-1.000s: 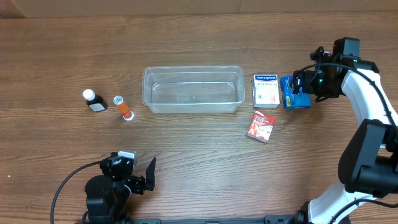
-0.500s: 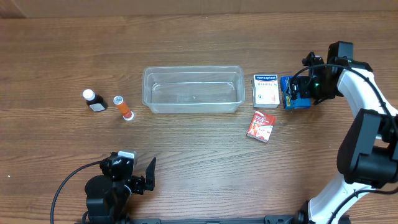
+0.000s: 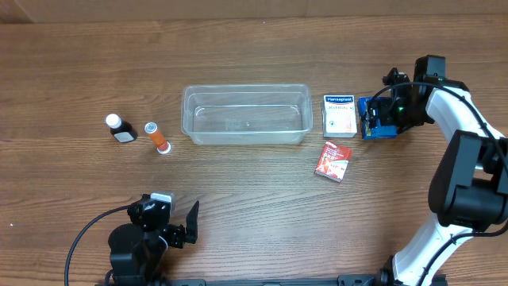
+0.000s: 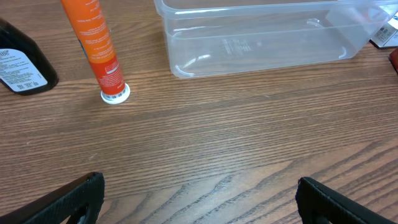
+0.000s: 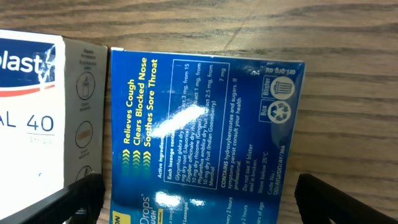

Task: Pack container
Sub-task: 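Reach the right gripper to the blue lozenge box and grasp it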

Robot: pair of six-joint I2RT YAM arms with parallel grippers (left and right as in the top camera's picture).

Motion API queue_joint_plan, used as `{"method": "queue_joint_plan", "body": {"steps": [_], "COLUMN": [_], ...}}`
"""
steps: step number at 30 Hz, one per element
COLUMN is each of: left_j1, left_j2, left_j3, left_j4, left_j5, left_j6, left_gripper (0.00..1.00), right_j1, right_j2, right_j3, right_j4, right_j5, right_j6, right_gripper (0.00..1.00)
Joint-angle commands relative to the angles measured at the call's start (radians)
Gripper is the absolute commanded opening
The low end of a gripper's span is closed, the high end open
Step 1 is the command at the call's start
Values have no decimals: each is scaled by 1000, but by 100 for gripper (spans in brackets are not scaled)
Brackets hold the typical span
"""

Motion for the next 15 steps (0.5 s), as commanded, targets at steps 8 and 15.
{"method": "queue_joint_plan", "body": {"steps": [8,15], "left_j1": [-7,-7], "left_j2": [-8,-8], "left_j3": [-4,-4], "left_j4": [3,3], "left_j5": [1,1], "left_j6": [11,11], "left_gripper": [100,100], "right_j1": [25,25], "right_j2": [56,56], "right_j3": [17,17], "right_j4": [15,23], "right_j5": [108,143], "right_j6": [54,69], "right_gripper": [95,67]}}
